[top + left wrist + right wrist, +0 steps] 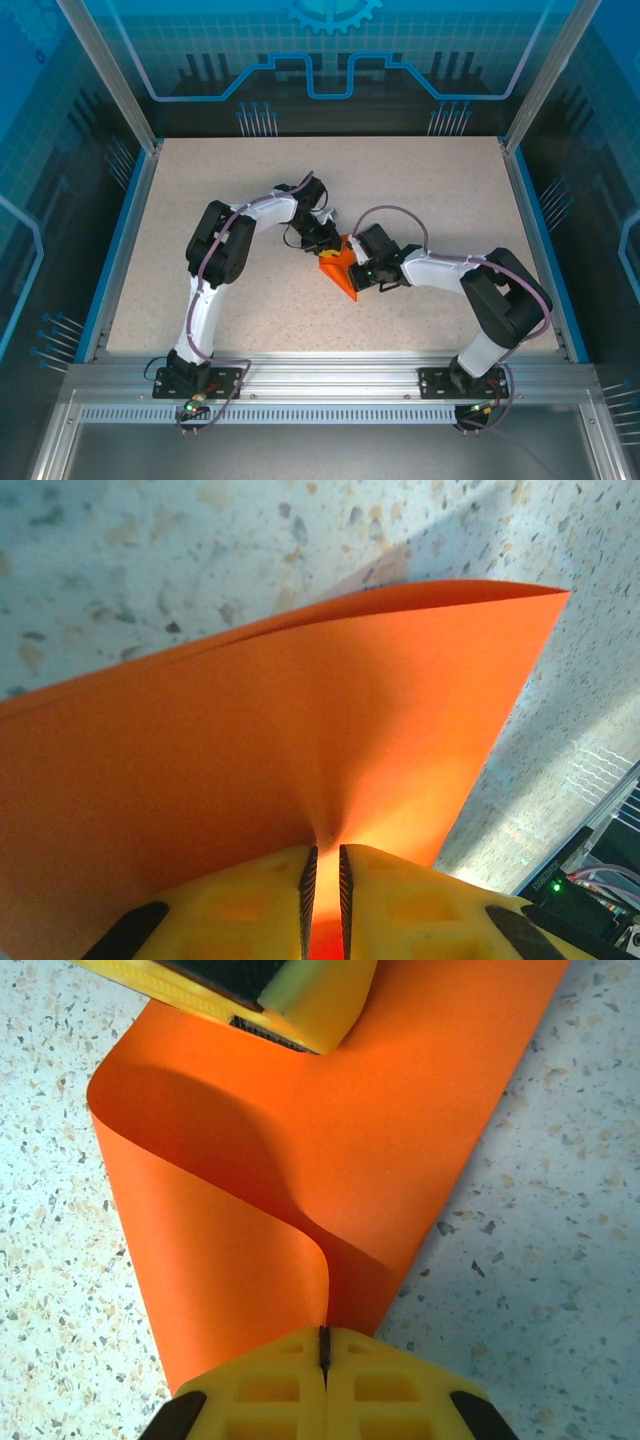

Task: Fold a paper plane with a square sheet of paper (fold left side to right side)
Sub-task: Third fold the triangle at the center of the table.

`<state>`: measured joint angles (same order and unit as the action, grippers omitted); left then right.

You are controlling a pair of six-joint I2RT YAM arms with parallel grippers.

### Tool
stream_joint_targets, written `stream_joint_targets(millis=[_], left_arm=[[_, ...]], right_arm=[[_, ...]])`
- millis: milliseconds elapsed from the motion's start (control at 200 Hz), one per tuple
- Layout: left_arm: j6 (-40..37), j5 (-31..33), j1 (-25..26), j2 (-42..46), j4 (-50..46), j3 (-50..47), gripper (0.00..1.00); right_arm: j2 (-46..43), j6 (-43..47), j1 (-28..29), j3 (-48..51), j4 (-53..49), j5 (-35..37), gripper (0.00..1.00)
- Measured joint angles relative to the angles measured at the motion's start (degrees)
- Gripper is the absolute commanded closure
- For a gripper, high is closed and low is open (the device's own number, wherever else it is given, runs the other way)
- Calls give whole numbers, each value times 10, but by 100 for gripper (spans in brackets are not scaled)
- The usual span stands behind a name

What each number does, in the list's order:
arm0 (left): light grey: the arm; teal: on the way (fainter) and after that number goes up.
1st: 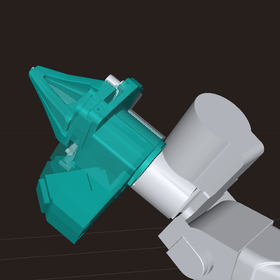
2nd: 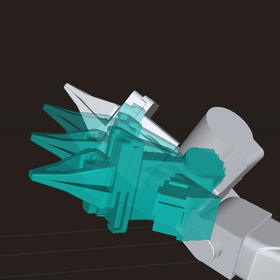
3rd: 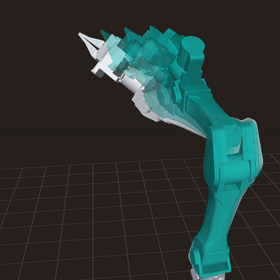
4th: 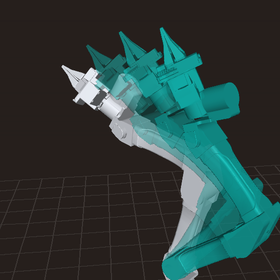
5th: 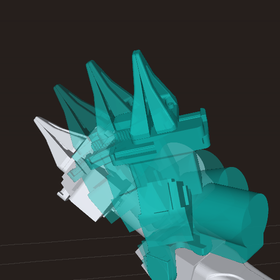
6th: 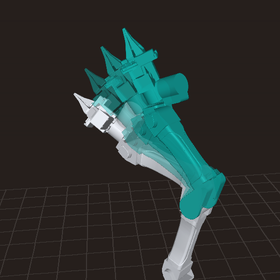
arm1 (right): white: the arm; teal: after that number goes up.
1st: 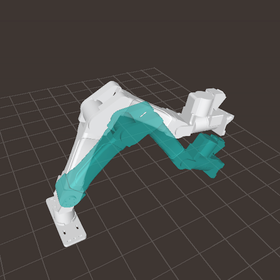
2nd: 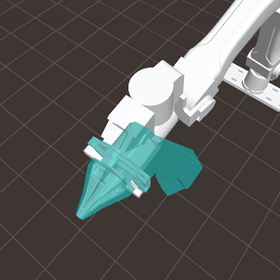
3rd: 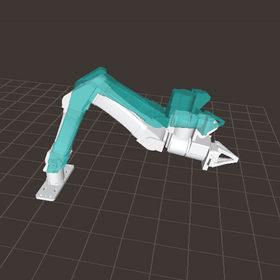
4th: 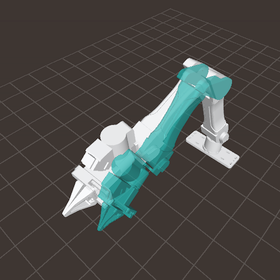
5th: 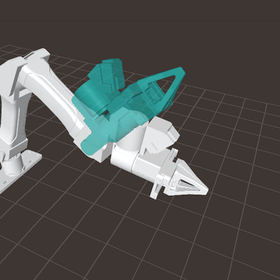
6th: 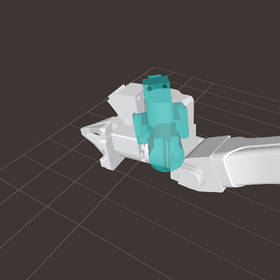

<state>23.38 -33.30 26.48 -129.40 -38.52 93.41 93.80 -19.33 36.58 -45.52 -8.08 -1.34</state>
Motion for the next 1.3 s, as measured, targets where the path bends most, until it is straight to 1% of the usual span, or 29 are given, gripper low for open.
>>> stream_joint_targets(millis=[420,1301], left_arm=[[0,0,0,0,0,0,82],[0,0,0,0,0,0,81]], right_arm=[[15,0,0,-11,-13,5,100],[6,0,0,-11,-16,3,100]])
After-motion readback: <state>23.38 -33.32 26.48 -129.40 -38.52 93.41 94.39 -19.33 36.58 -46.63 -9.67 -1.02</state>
